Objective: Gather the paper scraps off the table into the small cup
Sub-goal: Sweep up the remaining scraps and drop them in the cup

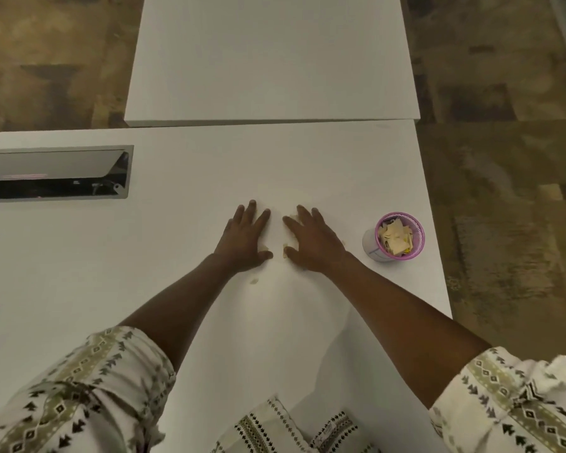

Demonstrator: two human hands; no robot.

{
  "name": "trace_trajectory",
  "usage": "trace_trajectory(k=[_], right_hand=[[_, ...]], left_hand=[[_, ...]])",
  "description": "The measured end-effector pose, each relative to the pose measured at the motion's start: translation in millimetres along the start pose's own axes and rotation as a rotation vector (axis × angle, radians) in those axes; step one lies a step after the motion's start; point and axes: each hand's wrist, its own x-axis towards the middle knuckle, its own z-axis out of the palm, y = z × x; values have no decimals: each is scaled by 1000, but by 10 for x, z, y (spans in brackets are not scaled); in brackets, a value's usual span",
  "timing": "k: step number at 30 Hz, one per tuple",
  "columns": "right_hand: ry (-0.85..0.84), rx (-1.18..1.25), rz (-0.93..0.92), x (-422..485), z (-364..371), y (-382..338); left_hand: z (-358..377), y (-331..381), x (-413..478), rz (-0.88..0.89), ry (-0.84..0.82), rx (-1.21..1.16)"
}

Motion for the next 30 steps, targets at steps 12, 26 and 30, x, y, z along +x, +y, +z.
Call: trace_trajectory(k=[12, 26, 30], right_hand=[[47, -209, -218, -605, 197, 51], [283, 244, 11, -853, 343, 25], [385, 329, 52, -893, 316, 44]], left_hand=[[325, 238, -656, 95, 68, 14], [460, 431, -868, 9, 158, -85], [411, 467, -864, -66, 213, -229]])
